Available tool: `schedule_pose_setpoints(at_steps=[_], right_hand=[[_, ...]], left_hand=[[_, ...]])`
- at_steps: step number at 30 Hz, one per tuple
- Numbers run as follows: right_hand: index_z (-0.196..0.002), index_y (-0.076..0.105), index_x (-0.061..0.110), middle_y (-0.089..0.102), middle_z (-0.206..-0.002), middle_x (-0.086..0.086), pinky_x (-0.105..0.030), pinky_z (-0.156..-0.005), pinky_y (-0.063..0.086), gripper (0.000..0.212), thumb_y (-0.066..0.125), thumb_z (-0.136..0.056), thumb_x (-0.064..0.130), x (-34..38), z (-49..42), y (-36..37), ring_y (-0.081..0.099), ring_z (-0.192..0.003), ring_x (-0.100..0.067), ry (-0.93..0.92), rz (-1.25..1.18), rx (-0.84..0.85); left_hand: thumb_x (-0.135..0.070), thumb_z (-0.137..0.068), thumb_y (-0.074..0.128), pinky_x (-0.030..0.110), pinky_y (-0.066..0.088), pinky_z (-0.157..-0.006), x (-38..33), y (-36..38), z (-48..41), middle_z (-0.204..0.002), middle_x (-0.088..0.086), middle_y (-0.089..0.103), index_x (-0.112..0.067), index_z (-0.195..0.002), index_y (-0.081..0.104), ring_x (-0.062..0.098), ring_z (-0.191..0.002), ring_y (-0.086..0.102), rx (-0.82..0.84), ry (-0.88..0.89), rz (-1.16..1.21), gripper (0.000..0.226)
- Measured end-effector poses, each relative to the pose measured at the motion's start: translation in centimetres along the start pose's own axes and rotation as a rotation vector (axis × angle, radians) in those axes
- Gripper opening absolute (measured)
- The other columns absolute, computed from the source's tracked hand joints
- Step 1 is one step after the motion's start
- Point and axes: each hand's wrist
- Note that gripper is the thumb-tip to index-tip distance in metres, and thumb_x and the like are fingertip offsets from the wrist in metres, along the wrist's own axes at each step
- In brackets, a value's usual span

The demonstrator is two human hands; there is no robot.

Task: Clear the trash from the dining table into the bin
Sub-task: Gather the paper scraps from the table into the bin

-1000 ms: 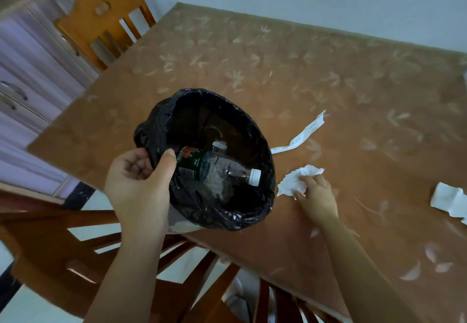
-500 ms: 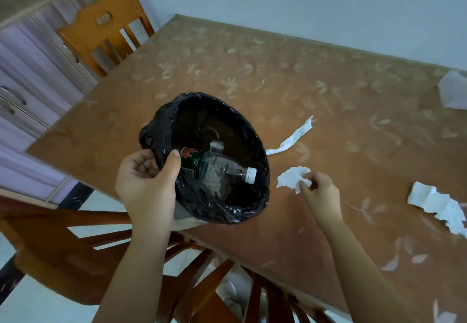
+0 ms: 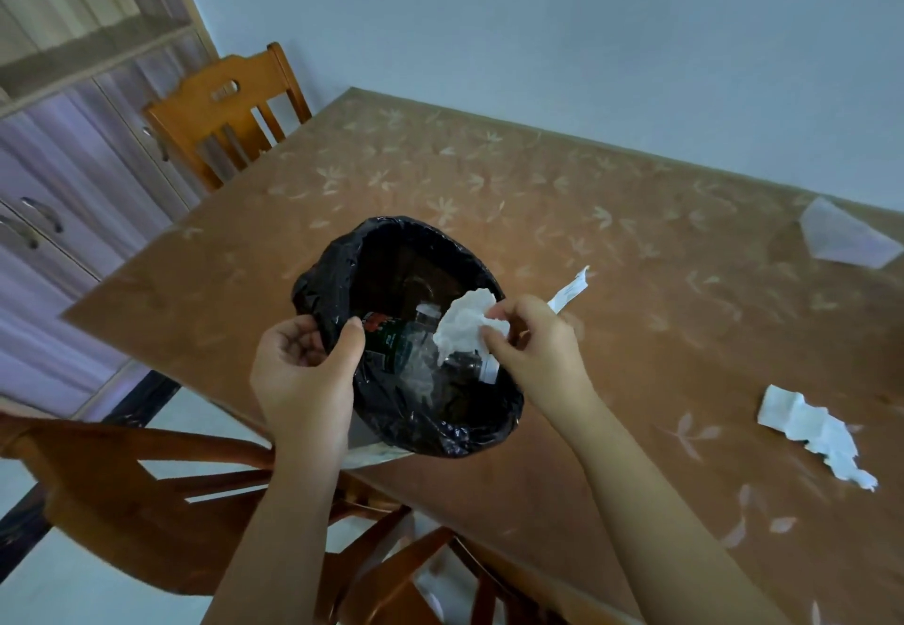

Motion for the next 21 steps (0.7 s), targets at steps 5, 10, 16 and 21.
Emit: schedule_pose_setpoints(at_steps=[5,10,16,21], right_hand=[[-0.098,0.063,0.016,0.06,-0.086,0.006,-0.007,-0.066,0.044,0.019,0.066,-0.079,0.018,1.0,-0.2,2.3,0.057,-0.074,0.0,-0.11,-0.051,0.203],[-0.092,0.064,0.021,0.059,-0.08,0.012,-0.005,-0.061,0.039,0.014,0.064,-0.081,0.013,-0.8,-0.9,2.4,0.053,-0.071,0.005,-0.042,-0.102,0.077],[-0.089,0.063,0.016,0.056,-0.078,0.011,-0.006,-0.061,0.038,0.008,0.061,-0.082,0.012,-7.1,-3.1,2.2,0.054,-0.068,0.0,0.176,0.003,0.005],[-0.107,0.06,0.01,0.059,-0.096,-0.004,-0.025,-0.074,0.04,0.025,0.057,-0.082,0.013,-12.9,-5.6,2.4,0.057,-0.083,-0.018,0.325,0.188,-0.009]], left_hand=[[-0.022,-0.074,0.073,0.008,0.04,-0.05,0.2,-0.8,-0.7,-0.074,-0.003,0.051,-0.016,-0.087,0.057,0.005,-0.06,0.048,-0.044,-0.024,0.015,0.022],[-0.024,-0.074,0.073,0.007,0.041,-0.052,0.6,-1.6,-2.2,-0.074,-0.004,0.052,-0.02,-0.085,0.056,0.005,-0.061,0.049,-0.094,-0.006,-0.015,0.021],[-0.025,-0.075,0.071,0.008,0.035,-0.048,1.4,-1.5,-4.6,-0.066,-0.002,0.044,-0.004,-0.086,0.053,0.001,-0.05,0.041,-0.102,0.068,-0.097,0.029],[-0.03,-0.072,0.072,0.013,0.038,-0.053,2.2,-0.8,-6.4,-0.068,-0.001,0.047,-0.001,-0.091,0.057,0.007,-0.057,0.042,-0.112,0.091,-0.119,0.037]])
Point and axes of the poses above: each hand's wrist, its own z-axis away from the middle knuckle, its own y-axis out of the palm, x = y × z
